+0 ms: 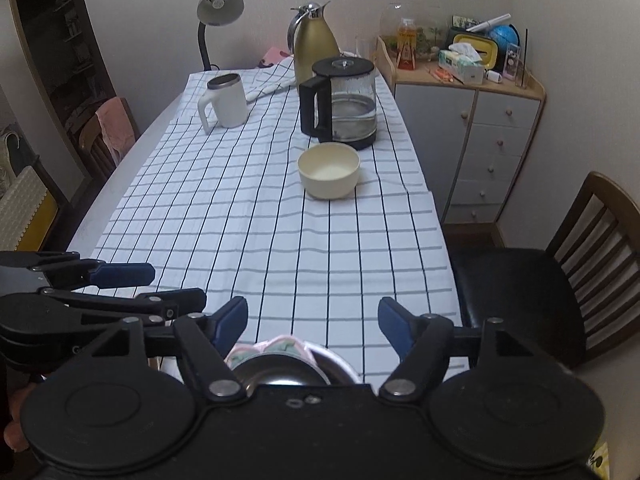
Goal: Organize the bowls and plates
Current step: 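Open both grippers and withdraw from the stacked bowls, then reach both grippers to the cream bowl rim and close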
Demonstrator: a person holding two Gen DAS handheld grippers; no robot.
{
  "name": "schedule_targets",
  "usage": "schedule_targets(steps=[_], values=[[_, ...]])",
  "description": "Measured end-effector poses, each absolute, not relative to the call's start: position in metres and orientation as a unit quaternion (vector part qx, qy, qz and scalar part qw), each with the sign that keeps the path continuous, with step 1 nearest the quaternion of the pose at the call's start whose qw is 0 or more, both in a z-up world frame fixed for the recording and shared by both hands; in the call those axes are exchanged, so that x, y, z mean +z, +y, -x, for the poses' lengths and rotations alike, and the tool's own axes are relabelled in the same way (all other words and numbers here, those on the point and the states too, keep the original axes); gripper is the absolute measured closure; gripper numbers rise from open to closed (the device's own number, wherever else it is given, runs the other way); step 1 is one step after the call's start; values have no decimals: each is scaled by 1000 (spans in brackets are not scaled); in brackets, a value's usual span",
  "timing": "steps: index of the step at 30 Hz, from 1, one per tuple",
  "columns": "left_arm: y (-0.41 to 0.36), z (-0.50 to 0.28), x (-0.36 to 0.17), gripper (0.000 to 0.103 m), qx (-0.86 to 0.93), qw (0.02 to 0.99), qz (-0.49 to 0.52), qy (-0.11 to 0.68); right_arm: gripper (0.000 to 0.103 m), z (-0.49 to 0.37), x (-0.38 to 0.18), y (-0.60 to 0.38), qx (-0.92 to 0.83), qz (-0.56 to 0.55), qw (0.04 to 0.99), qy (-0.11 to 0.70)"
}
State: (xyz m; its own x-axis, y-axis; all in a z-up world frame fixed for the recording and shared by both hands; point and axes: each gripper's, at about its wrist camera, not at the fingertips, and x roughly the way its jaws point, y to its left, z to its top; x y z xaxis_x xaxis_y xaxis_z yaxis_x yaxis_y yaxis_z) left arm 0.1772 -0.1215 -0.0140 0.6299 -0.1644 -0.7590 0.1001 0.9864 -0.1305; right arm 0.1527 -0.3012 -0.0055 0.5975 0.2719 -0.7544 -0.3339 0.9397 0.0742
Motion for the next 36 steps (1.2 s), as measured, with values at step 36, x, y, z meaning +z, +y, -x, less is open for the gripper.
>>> schedule_targets(steps=[36], values=[[-97,-438,-82,27,73,884,75,456,1,-445,-63,-305,183,20,880,438]])
